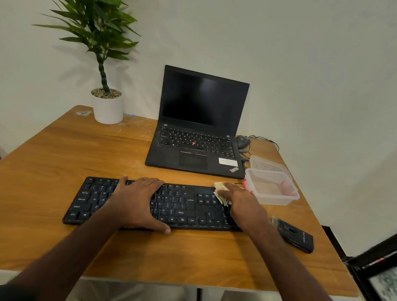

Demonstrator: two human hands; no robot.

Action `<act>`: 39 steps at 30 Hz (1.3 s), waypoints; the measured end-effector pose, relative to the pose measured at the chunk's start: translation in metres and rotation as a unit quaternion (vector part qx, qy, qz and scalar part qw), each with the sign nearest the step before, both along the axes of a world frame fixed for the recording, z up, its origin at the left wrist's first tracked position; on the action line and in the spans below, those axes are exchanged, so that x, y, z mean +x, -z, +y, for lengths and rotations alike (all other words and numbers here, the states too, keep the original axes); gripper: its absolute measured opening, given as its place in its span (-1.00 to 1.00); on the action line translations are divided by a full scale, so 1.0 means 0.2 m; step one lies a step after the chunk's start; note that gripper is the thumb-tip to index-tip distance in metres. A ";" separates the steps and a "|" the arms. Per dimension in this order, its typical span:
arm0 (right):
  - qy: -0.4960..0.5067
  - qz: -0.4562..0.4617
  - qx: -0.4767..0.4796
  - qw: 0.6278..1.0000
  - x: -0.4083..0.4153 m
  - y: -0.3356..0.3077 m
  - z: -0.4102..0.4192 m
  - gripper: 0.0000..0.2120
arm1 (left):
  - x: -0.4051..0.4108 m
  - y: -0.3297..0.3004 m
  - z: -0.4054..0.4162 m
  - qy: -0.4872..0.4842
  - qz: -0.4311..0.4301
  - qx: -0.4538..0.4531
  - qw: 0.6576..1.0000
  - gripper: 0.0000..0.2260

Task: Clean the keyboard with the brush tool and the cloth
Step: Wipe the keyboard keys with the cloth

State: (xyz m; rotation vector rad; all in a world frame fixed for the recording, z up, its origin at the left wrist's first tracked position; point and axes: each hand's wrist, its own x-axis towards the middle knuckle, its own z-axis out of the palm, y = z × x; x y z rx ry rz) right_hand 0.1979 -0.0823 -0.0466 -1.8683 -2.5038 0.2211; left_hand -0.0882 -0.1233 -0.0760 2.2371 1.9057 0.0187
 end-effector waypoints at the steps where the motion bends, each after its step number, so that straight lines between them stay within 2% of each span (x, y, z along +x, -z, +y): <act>1: -0.002 0.004 0.000 1.000 0.00 -0.01 0.00 -0.39 | 0.00 0.00 0.00 -0.001 0.000 0.000 1.000 0.26; 9: -0.023 -0.092 -0.009 0.995 -0.06 -0.07 -0.06 -0.49 | 0.00 0.01 0.01 -0.002 -0.002 -0.005 1.000 0.27; 12: -0.026 -0.101 -0.013 0.994 -0.08 -0.09 -0.10 -0.55 | 0.00 0.00 0.00 -0.004 -0.008 -0.006 1.000 0.26; 18: -0.036 -0.122 -0.023 0.992 -0.09 -0.09 -0.22 -0.53 | 0.00 -0.01 -0.01 -0.007 -0.012 -0.006 1.000 0.26; 20: -0.048 -0.107 -0.025 0.993 -0.04 -0.07 -0.24 -0.53 | 0.00 -0.01 -0.01 -0.004 -0.014 -0.004 1.000 0.26; 23: -0.032 -0.032 -0.022 0.999 0.09 -0.06 -0.24 -0.59 | -0.01 0.00 -0.01 0.002 -0.017 0.001 1.000 0.27; 26: 0.047 0.105 0.032 0.993 0.20 -0.08 -0.20 -0.62 | -0.01 0.01 -0.01 0.006 -0.014 0.002 1.000 0.27; 28: 0.068 0.189 0.088 0.976 0.19 -0.07 -0.18 -0.53 | -0.01 0.01 0.00 0.007 -0.012 0.004 1.000 0.27; 30: 0.036 0.188 0.071 0.979 0.11 -0.05 -0.18 -0.39 | -0.01 0.00 0.00 0.007 -0.009 0.004 1.000 0.27; 32: -0.030 0.103 0.025 0.994 0.03 0.01 -0.20 -0.30 | -0.01 0.01 0.00 0.007 -0.005 0.004 1.000 0.27; 34: -0.062 0.050 0.017 0.997 0.01 0.09 -0.20 -0.29 | -0.01 0.01 0.00 0.005 -0.004 0.004 1.000 0.28; 39: 0.034 0.085 0.033 0.995 0.15 0.09 -0.16 -0.41 | -0.01 0.01 0.00 0.003 -0.007 0.004 1.000 0.27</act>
